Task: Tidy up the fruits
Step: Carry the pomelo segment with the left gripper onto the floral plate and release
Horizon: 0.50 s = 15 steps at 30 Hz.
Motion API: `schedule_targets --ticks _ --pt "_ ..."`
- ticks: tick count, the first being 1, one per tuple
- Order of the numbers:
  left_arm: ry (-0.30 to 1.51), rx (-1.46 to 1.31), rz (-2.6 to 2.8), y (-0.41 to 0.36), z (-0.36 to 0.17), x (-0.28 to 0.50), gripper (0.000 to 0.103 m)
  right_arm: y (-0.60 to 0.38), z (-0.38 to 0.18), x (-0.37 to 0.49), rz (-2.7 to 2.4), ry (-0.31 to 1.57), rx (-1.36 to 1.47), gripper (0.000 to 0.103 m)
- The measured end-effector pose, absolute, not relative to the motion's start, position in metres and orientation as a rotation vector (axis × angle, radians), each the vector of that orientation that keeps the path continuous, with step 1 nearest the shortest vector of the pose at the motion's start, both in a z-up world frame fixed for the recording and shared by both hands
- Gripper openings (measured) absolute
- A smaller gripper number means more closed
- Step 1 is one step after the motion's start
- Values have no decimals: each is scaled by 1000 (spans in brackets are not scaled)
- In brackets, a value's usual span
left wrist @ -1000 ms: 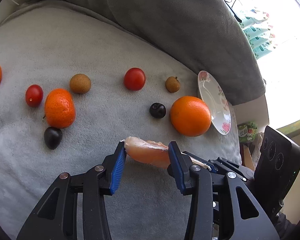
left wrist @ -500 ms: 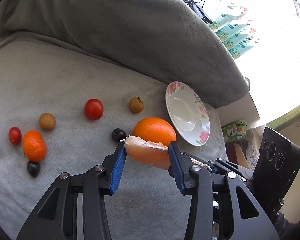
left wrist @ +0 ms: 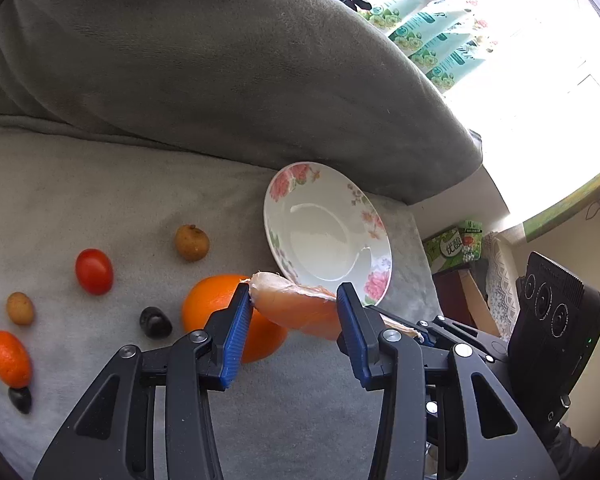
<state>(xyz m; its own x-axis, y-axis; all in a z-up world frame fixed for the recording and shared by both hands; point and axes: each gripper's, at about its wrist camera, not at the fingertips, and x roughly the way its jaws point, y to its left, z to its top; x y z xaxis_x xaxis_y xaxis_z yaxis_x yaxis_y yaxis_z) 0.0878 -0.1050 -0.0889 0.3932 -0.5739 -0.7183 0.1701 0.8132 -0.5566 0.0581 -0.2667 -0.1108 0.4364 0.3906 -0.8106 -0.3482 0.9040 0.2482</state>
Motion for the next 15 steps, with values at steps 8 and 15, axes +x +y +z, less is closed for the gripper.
schedule_targets --ticks 8,15 --pt "1092 -396 -537 -128 -94 105 42 -296 -115 70 416 1028 78 33" --pt "1124 -379 -544 -140 -101 112 42 -309 -126 78 408 1056 96 33"
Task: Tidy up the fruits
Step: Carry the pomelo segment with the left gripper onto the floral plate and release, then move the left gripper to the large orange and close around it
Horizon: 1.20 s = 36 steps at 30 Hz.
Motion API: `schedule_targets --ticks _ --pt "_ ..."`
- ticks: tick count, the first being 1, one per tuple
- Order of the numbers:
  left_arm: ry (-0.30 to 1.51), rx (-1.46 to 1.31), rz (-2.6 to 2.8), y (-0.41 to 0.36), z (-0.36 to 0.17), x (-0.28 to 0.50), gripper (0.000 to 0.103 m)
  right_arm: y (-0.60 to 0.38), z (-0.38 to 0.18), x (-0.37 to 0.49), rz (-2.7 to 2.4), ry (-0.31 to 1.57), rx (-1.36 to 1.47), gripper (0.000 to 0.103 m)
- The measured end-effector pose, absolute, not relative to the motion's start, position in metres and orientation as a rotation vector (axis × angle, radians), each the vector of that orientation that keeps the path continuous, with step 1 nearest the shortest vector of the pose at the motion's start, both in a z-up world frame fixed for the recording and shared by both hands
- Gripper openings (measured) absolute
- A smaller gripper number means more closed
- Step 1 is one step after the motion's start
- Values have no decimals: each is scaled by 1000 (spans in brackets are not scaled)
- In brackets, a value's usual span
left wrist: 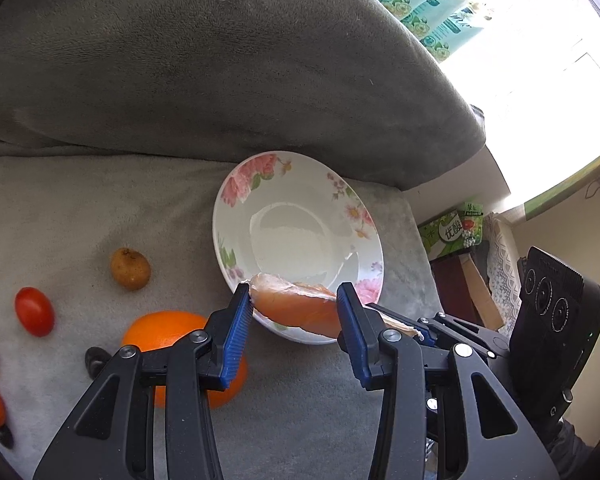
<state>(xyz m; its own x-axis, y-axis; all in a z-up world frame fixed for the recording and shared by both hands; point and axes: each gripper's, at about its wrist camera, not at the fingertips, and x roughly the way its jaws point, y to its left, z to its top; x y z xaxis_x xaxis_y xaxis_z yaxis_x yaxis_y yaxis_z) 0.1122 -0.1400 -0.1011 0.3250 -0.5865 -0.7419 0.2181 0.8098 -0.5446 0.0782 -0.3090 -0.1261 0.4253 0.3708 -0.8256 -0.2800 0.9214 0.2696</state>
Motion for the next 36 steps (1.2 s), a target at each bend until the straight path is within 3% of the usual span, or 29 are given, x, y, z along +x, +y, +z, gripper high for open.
schedule_targets --ticks 15,17,19,21,27,32,34,36 --pt "1165 -355 -510 -143 -107 117 39 -309 -135 84 396 1071 79 33" --pt "1167 -351 -499 -141 -108 118 39 -312 -133 85 379 1061 86 37" --pt "1167 -351 -482 -137 -107 119 40 -317 -129 85 357 1047 94 54" --pt "1168 -356 -475 -133 -107 119 42 -321 -125 85 340 1029 91 63" --pt "1148 -341 -460 -126 -100 116 43 -326 -116 83 326 1007 101 63" --pt "1138 -336 -457 -120 -95 114 52 -325 -112 81 324 1004 111 65" --pt "1132 -335 -454 -119 -94 113 61 -325 -111 80 324 1005 113 68" --pt "1123 -333 -454 -118 -93 111 62 -325 -110 79 327 1007 124 70"
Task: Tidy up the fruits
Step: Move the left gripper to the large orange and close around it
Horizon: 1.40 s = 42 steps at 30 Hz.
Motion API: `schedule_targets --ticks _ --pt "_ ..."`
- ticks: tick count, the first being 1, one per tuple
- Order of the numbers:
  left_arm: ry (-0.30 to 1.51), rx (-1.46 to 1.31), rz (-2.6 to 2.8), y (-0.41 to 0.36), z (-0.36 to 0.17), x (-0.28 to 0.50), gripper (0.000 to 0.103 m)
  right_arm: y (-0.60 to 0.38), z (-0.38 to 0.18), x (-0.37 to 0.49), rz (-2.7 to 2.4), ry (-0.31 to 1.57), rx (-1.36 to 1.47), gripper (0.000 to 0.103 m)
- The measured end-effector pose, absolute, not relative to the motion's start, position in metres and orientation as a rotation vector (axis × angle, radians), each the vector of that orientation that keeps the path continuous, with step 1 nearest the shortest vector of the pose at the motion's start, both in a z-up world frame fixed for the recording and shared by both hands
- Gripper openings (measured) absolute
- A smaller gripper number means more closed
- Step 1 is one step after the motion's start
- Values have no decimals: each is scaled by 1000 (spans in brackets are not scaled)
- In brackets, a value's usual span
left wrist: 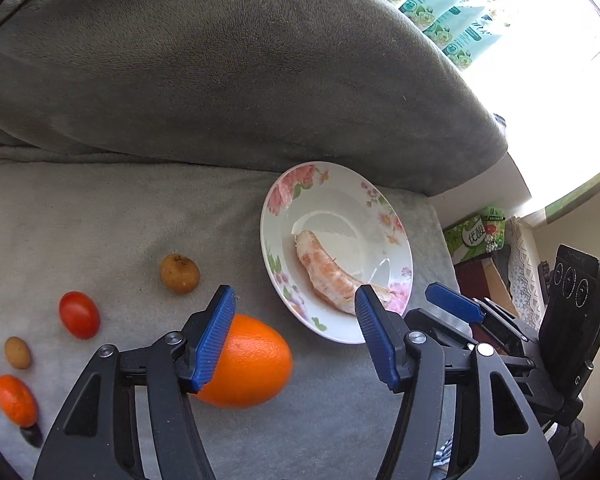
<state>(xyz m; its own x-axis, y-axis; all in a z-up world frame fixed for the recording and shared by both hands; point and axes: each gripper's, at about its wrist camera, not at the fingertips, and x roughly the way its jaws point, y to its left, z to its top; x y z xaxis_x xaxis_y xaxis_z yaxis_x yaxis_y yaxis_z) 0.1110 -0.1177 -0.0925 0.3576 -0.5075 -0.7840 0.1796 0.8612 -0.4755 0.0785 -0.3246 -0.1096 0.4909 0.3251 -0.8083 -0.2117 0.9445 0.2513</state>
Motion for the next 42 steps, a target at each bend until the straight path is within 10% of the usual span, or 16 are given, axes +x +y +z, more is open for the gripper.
schedule_targets --ticks 42 --pt "1139 -182 -462 -93 -116 68 65 -244 -144 98 537 1235 300 71"
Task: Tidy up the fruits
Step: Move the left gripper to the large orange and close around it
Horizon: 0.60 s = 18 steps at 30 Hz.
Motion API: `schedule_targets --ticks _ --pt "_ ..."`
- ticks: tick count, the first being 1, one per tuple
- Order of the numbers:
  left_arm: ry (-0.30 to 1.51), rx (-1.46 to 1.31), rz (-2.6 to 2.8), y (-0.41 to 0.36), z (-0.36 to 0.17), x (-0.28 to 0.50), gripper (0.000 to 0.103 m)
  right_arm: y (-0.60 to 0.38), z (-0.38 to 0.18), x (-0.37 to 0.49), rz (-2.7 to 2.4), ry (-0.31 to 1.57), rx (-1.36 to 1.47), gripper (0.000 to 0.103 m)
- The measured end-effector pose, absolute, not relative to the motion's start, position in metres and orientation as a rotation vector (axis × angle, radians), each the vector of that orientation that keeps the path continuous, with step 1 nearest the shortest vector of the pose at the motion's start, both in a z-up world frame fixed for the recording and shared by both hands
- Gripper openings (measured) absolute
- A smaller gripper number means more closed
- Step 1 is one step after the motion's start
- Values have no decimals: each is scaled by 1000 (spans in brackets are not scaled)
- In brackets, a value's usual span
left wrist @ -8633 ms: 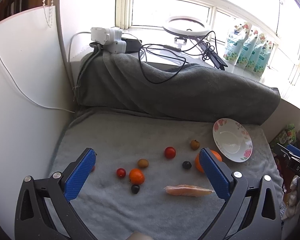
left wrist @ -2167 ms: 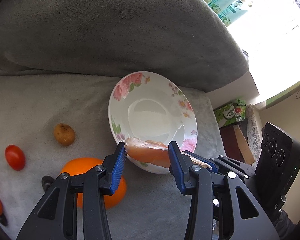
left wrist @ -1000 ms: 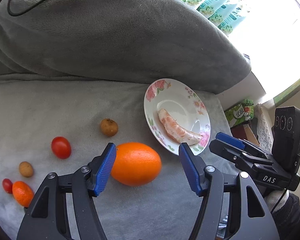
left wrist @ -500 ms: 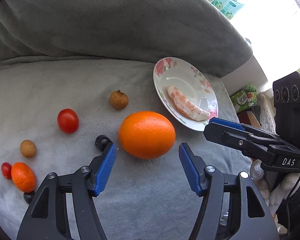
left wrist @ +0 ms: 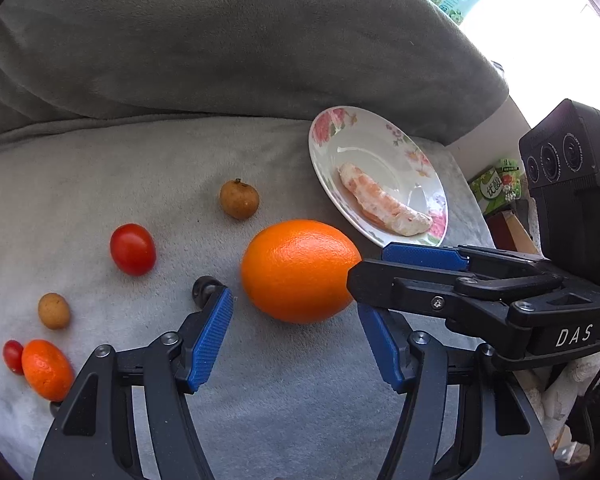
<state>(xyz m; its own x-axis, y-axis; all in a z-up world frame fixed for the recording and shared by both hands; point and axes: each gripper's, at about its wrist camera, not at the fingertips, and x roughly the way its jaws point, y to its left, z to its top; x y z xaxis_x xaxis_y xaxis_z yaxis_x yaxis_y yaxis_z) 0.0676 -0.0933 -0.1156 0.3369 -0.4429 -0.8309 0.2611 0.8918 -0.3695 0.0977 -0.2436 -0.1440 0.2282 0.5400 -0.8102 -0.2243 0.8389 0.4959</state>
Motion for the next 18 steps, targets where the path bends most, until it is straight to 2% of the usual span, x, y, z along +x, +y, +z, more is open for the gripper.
schedule_targets --ticks 18 --pt "1147 -171 -480 -101 -122 71 65 -229 -159 106 553 1275 332 71"
